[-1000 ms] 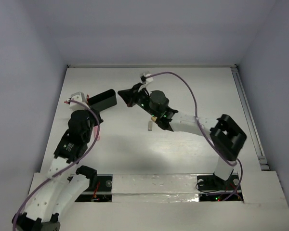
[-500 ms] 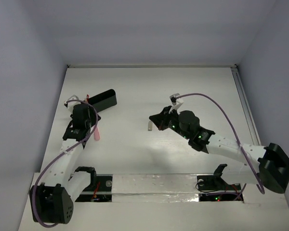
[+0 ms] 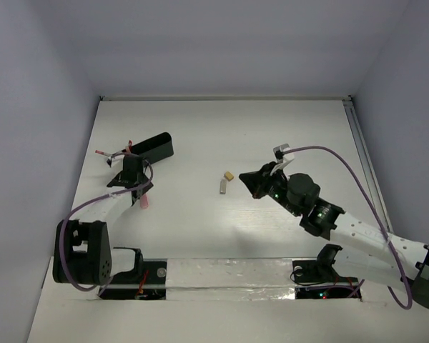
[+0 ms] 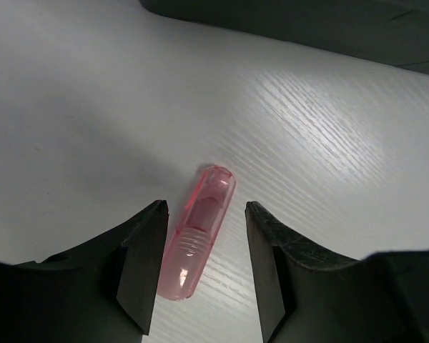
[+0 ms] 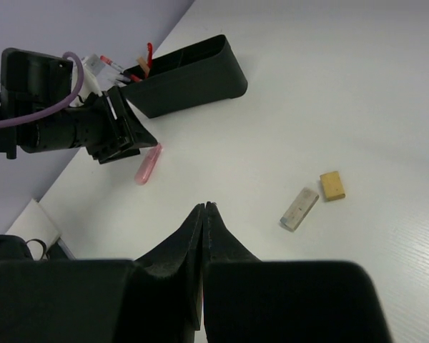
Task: Sort the stationery into containers
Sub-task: Pick up the pen from the center of the board.
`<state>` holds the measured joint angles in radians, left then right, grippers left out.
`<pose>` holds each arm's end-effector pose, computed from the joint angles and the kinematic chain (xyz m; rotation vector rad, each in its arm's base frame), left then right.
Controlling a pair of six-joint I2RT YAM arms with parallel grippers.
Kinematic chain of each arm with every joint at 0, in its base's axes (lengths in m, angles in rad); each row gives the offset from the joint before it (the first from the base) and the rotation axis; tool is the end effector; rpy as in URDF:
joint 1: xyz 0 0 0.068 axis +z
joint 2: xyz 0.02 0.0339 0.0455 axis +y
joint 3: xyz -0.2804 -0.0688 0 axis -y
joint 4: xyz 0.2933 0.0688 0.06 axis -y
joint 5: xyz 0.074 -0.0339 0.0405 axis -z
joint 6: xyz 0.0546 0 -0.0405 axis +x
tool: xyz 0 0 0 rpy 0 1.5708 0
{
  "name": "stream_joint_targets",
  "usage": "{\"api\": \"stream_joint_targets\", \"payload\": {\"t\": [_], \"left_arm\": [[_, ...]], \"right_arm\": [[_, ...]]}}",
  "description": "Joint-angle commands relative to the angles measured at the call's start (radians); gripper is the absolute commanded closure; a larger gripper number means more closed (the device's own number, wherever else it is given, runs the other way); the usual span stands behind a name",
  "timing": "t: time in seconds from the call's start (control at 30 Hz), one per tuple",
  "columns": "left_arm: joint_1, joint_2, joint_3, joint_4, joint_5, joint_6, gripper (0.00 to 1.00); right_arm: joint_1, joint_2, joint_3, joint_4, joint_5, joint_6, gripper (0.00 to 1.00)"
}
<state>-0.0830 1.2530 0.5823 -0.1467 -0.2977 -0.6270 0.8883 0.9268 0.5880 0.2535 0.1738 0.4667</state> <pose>0.2861 -0.0077 0.1525 -0.7618 2.2151 0.0073 0.1811 0.2079 0.2860 -0.2262 1.7167 0.8762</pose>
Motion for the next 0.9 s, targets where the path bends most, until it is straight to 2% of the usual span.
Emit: {"api": "stream_joint_targets", "payload": {"t": [0.0, 0.27, 0.37, 0.6, 0.67, 0.7, 0.73, 0.87], "left_arm": [[0.003, 0.035, 0.037, -0.005, -0.063, -0.008, 0.56], [0.003, 0.150, 0.025, 0.016, -0.020, -0.022, 0.56], [0.003, 0.158, 0.021, 0.025, -0.017, -0.030, 0.60], [0.003, 0.115, -0.007, 0.029, -0.015, -0.034, 0.85], [0.003, 0.089, -0.024, 0.030, -0.012, -0.034, 0.95], [0.003, 0.079, -0.029, 0.029, -0.012, -0.033, 0.95], [0.003, 0.066, -0.039, 0.029, -0.005, -0.031, 1.00], [0.003, -0.053, -0.042, 0.024, 0.078, -0.030, 1.00]], "right_arm": [[-0.002, -0.052, 0.001, -0.023, 0.017, -0.036, 0.99], [-0.002, -0.098, -0.005, -0.030, -0.007, -0.031, 0.99], [-0.002, -0.102, -0.005, -0.031, -0.008, -0.033, 0.99], [-0.002, -0.095, -0.002, -0.037, 0.013, -0.036, 0.98], [-0.002, -0.091, -0.002, -0.036, 0.016, -0.036, 0.98], [-0.002, -0.082, -0.001, -0.036, 0.021, -0.036, 0.98], [-0.002, -0.075, -0.001, -0.034, 0.024, -0.036, 0.98], [-0.002, -0.040, 0.006, -0.034, 0.032, -0.036, 0.97]]}}
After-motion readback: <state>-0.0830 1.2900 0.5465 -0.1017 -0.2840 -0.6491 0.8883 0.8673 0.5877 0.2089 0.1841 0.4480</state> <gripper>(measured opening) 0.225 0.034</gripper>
